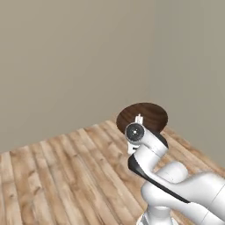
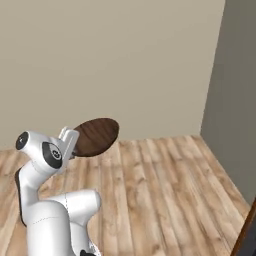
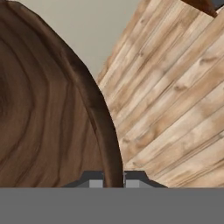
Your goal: Move the bowls from the cabinet to the plates on the dining table.
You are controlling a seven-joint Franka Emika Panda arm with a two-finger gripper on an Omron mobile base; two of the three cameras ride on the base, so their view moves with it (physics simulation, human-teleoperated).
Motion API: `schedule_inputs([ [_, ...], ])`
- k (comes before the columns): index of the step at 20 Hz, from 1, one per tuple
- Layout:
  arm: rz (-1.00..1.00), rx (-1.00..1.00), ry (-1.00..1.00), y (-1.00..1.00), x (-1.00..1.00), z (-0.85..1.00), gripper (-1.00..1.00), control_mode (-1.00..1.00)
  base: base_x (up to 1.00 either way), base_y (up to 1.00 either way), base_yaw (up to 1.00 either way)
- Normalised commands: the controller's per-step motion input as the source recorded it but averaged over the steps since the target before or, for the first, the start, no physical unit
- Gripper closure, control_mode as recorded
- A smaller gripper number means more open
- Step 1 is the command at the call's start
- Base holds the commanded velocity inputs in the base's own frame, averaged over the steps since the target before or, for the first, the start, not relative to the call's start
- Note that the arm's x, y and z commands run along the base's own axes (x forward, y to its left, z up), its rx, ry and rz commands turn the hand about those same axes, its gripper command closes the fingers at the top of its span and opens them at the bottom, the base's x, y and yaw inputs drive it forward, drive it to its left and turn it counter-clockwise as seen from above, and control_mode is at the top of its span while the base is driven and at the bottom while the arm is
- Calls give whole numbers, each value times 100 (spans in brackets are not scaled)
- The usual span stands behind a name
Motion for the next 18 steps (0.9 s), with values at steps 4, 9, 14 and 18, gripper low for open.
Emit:
schedule_inputs([
  [4,0,0,0,0,0,0,100,100,93,53,49],
  [9,0,0,0,0,0,0,100,100,83,50,57],
  [14,0,0,0,0,0,0,100,100,87,56,55],
  [18,0,0,0,0,0,0,100,100,87,56,55],
])
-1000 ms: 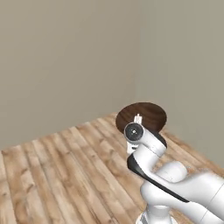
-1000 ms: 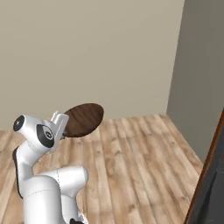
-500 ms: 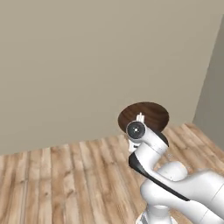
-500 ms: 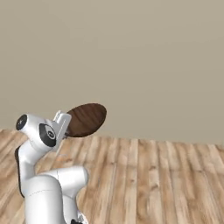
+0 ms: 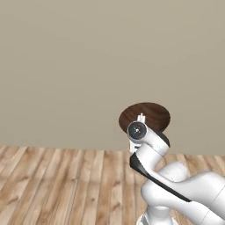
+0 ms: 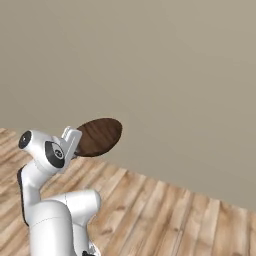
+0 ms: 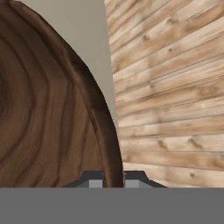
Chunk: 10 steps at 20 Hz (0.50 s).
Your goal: Move the bowls from the cabinet to the plates on the dining table.
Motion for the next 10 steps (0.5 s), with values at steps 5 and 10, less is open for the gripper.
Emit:
schedule_inputs([
  [5,0,0,0,0,0,0,100,100,86,56,55],
  [10,0,0,0,0,0,0,100,100,95,58,52],
])
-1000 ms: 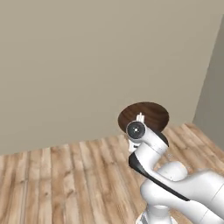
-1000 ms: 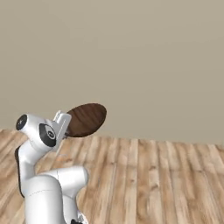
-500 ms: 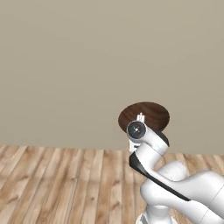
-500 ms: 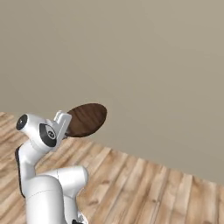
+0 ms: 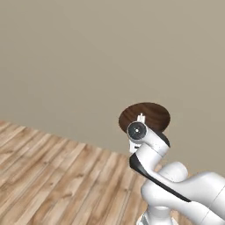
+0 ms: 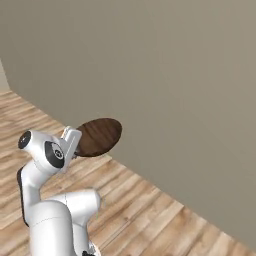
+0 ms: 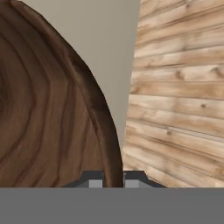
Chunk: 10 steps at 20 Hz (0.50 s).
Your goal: Move the bowls from the cabinet to the plates on the dining table.
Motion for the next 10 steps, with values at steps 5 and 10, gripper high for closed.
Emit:
schedule_inputs([
  [5,0,0,0,0,0,0,100,100,100,51,47],
  [10,0,0,0,0,0,0,100,100,100,16,38],
])
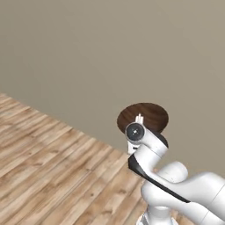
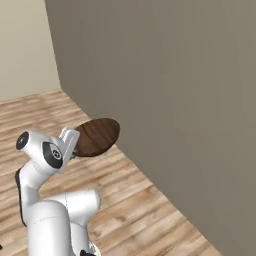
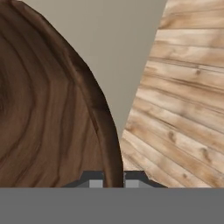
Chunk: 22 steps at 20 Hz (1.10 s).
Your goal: Move the bowls from the cabinet to the plates on the dining table.
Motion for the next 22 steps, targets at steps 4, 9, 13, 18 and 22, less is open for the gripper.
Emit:
schedule_inputs([
  [4,0,0,0,0,0,0,100,100,100,-3,29],
  [9,0,0,0,0,0,0,100,100,100,-10,27],
  [13,0,0,0,0,0,0,100,100,100,1,29],
  [18,0,0,0,0,0,0,100,100,100,27,39],
  [22,0,0,0,0,0,0,100,100,100,23,52],
])
